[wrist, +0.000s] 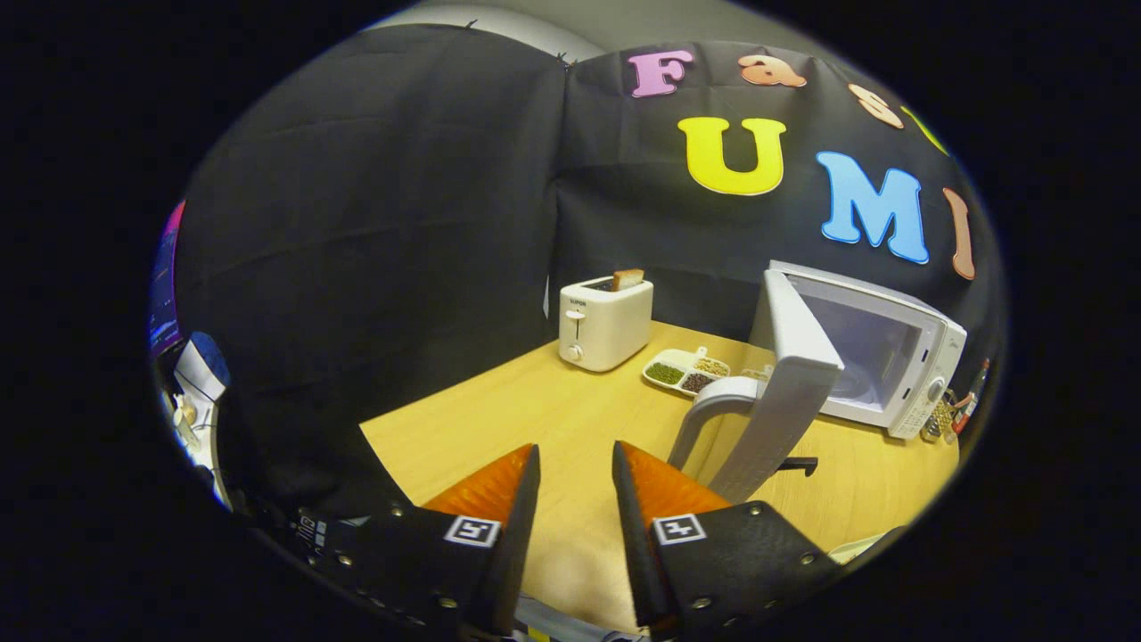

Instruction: Open the microwave, put the food inside, and close the microwave door.

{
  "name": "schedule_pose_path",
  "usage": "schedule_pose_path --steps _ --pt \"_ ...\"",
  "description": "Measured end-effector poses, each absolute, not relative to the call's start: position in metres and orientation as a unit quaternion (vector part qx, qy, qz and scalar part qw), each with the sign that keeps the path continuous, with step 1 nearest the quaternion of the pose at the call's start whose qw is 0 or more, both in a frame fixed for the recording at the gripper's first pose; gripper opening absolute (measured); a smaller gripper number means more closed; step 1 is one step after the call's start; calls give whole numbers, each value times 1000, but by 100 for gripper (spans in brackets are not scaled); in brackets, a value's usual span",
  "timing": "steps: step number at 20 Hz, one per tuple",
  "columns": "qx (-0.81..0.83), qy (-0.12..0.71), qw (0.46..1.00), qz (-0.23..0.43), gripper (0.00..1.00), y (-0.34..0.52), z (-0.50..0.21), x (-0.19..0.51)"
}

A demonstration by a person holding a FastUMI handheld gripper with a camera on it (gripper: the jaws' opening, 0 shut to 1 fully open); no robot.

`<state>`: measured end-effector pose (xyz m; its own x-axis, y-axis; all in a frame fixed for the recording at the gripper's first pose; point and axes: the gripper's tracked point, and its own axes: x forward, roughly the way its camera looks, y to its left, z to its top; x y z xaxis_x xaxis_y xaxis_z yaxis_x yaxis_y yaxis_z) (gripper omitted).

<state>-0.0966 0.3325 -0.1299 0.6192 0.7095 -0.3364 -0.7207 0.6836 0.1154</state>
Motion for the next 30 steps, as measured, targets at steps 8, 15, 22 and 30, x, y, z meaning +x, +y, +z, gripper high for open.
schedule_pose_path --steps 8,15,22,30 --pt "53 92 933 343 95 264 -41 -75" --pt "51 107 965 235 95 183 -63 -40" --pt "56 155 975 149 95 108 -106 -19" --pt "23 259 962 81 95 37 -196 -21"
